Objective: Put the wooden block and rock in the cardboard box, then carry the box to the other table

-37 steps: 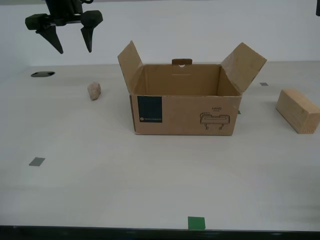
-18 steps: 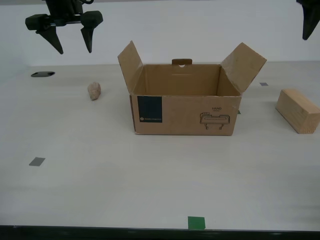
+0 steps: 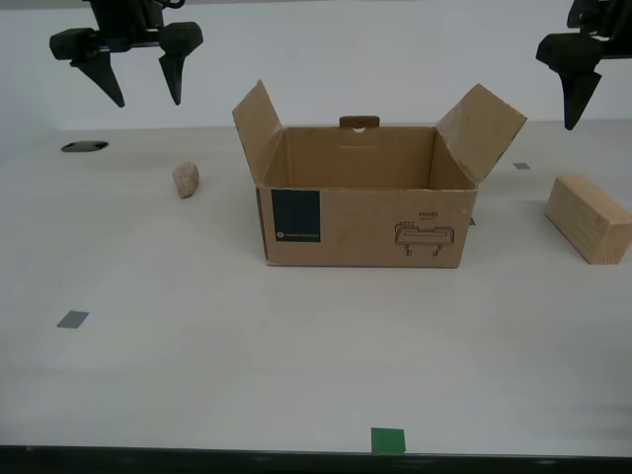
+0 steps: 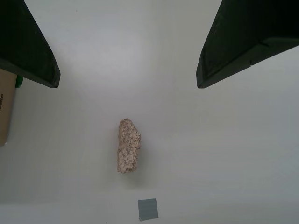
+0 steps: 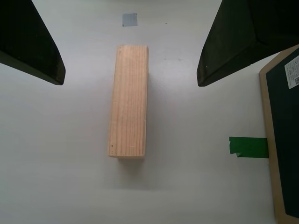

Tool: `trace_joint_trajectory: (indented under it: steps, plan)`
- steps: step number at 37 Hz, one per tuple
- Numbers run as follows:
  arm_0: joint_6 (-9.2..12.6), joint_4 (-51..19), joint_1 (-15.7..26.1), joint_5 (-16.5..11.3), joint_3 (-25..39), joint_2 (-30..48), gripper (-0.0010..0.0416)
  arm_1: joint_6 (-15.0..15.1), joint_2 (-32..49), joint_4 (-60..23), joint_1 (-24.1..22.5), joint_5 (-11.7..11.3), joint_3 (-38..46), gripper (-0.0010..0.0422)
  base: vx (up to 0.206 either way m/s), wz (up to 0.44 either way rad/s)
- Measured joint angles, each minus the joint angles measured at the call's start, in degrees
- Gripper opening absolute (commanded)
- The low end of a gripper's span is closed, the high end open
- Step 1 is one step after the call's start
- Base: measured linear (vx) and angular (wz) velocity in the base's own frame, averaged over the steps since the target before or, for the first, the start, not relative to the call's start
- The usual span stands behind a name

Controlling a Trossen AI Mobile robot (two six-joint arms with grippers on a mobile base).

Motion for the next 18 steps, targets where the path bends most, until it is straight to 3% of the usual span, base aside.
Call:
trace_joint_trajectory:
  steps: [11, 18]
  plan:
    - [0.0, 0.5, -0.2, 0.13, -0.79, 1.79, 0.0394, -0.02, 0.02, 0.0, -0.02, 0.0, -0.02, 0.04, 0.0, 0.0]
    - [-0.02, 0.92, -0.2, 0.15, -5.22, 1.79, 0.0394, -0.04, 0.0, -0.07, -0.02, -0.02, -0.02, 0.04, 0.0, 0.0]
